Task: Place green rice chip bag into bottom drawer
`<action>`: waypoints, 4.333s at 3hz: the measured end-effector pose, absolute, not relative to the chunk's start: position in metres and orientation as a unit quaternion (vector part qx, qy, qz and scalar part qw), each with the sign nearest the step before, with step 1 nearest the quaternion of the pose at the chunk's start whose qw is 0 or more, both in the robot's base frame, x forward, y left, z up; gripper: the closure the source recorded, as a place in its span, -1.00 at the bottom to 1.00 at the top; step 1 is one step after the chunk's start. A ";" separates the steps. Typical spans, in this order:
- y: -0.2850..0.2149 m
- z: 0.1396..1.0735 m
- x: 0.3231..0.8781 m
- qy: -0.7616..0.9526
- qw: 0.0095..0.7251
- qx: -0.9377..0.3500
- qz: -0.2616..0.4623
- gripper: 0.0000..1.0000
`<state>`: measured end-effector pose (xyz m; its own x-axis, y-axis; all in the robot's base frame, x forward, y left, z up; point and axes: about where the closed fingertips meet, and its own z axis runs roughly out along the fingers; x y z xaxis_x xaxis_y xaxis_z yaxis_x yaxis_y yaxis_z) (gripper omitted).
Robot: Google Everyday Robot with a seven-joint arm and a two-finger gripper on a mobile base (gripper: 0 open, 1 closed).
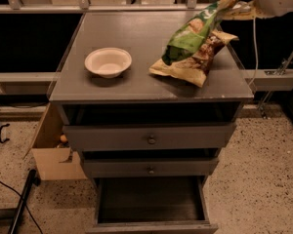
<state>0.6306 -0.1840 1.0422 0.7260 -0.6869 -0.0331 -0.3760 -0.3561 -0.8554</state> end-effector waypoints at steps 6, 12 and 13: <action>-0.227 0.981 0.456 0.210 0.438 -0.851 -0.201 1.00; -0.259 0.722 0.407 0.218 0.457 -0.854 -0.121 1.00; -0.258 0.714 0.406 0.215 0.455 -0.855 -0.120 1.00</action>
Offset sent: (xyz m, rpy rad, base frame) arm -0.1054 -0.0474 -0.0403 -0.1394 -0.1048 0.1032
